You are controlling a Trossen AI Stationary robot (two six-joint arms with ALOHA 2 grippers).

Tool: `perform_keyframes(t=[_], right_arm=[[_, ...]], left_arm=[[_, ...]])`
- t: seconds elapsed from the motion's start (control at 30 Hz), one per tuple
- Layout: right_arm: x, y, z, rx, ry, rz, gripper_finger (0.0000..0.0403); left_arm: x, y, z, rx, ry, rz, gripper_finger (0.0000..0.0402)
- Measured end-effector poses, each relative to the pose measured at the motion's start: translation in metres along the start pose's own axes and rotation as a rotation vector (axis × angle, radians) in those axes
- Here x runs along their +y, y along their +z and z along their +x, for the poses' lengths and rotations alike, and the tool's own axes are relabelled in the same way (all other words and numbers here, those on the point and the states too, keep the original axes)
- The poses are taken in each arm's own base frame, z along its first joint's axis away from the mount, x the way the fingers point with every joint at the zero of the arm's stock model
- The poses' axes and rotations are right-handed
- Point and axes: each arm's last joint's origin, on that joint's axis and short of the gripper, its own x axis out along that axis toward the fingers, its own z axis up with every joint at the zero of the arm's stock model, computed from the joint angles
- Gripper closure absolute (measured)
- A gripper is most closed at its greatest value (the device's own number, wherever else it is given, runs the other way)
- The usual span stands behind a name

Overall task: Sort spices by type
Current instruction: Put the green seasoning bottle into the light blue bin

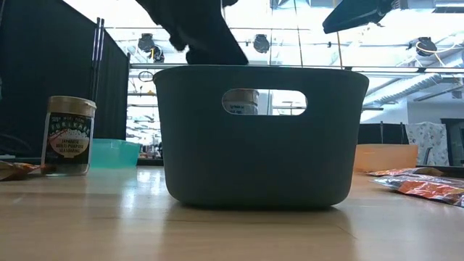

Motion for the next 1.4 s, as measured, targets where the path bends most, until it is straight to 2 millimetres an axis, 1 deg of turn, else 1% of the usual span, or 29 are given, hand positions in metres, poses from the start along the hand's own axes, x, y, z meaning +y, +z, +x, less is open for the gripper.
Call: perform_keyframes(t=[0.17, 0.23, 0.33, 0.43, 0.53, 0.67, 0.87, 0.97, 1.13, 1.4], right_arm=[[0.0, 0.0, 0.0, 0.0, 0.0, -0.002, 0.0154], [0.0, 0.0, 0.0, 0.0, 0.0, -0.003, 0.0154], [0.0, 0.0, 0.0, 0.0, -0.001, -0.002, 0.0154], [0.0, 0.0, 0.0, 0.0, -0.001, -0.003, 0.0154], [0.0, 0.0, 0.0, 0.0, -0.001, -0.003, 0.0154], [0.0, 0.0, 0.0, 0.0, -0.001, -0.004, 0.0154], [0.0, -0.001, 0.0, 0.004, -0.002, -0.012, 0.0154], [0.0, -0.001, 0.0, 0.005, -0.002, -0.016, 0.0154], [0.0, -0.001, 0.0, 0.005, -0.002, -0.02, 0.0154], [0.0, -0.001, 0.0, 0.005, -0.001, -0.02, 0.0154]], left_arm=[[0.004, 0.015, -0.029, -0.092, -0.009, 0.035, 0.0072], [0.008, 0.021, -0.041, -0.138, 0.019, 0.058, 0.0072], [0.019, 0.028, -0.056, -0.188, 0.102, 0.083, 0.0072], [0.035, 0.033, -0.061, -0.202, 0.146, 0.11, 0.0072], [0.054, 0.034, -0.056, -0.189, 0.147, 0.102, 0.0072], [0.075, 0.027, -0.035, -0.129, 0.108, 0.076, 0.0072], [0.086, 0.016, -0.004, -0.06, 0.083, 0.064, 0.0072], [0.09, 0.012, 0.006, -0.036, 0.09, 0.063, 0.0072], [0.099, 0.007, 0.015, -0.01, 0.107, 0.048, 0.0072], [0.116, 0.004, 0.014, 0.016, 0.135, 0.016, 0.0072]])
